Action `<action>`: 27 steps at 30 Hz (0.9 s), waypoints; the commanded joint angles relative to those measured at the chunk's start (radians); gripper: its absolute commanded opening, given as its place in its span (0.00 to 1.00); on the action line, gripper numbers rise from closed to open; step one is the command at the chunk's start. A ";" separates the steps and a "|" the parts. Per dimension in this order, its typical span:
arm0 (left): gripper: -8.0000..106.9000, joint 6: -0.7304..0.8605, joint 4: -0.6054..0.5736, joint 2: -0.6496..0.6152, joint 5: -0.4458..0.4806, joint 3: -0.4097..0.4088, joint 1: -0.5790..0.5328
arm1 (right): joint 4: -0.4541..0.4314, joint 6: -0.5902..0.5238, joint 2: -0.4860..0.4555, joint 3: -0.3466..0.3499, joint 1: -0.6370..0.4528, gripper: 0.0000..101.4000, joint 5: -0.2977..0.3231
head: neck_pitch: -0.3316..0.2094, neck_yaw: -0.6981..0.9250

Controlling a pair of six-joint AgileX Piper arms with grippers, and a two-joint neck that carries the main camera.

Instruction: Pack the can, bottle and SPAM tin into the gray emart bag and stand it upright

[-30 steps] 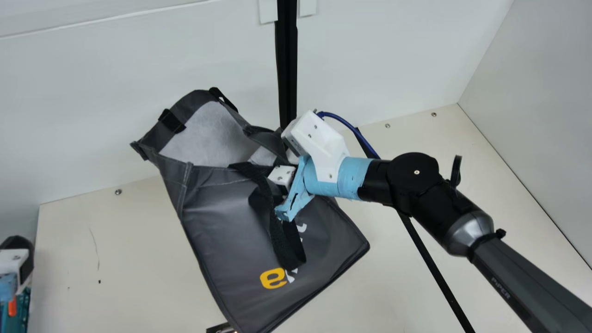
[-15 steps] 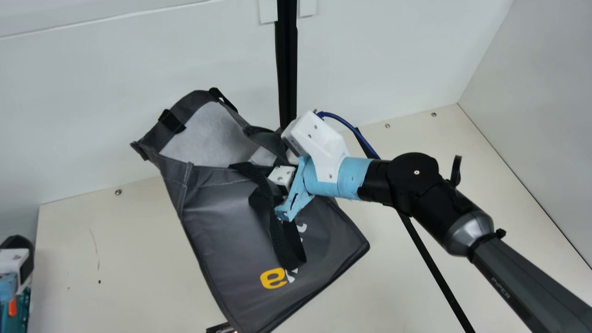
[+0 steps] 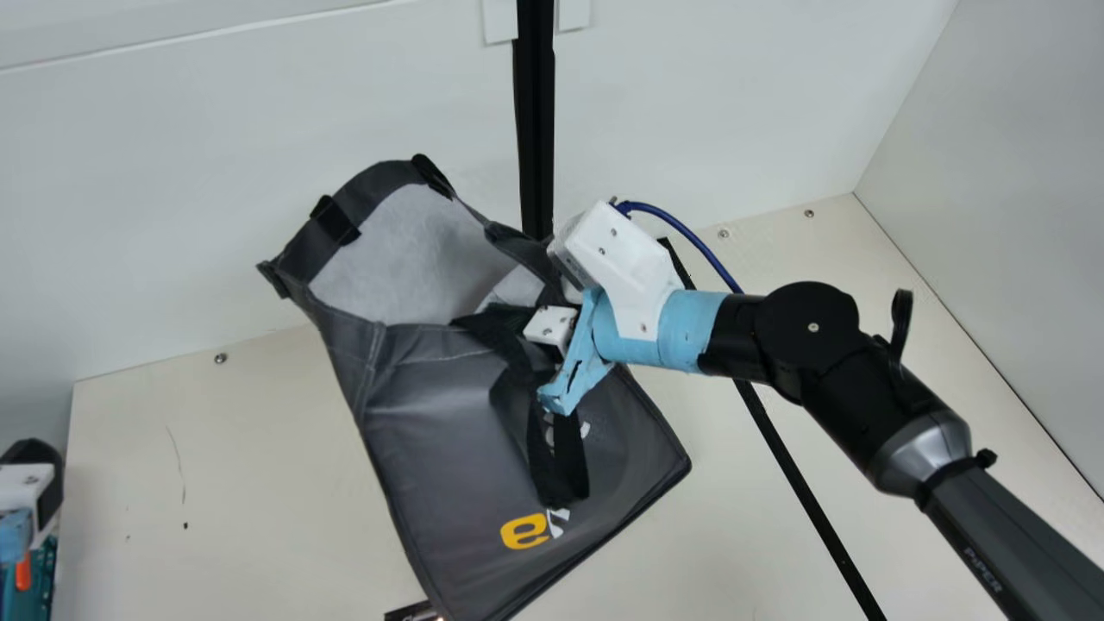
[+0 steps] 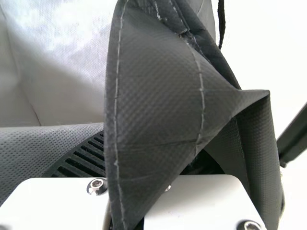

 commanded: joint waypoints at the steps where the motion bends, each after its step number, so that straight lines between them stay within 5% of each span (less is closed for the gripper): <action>1: 0.85 0.000 0.000 0.000 0.000 0.000 0.000 | -0.022 0.006 -0.006 -0.007 -0.008 0.00 0.002 | -0.023 -0.002; 27: 0.85 0.000 0.000 0.000 0.000 0.000 0.000 | -0.075 -0.019 -0.075 -0.082 -0.253 0.00 0.144 | -0.023 -0.002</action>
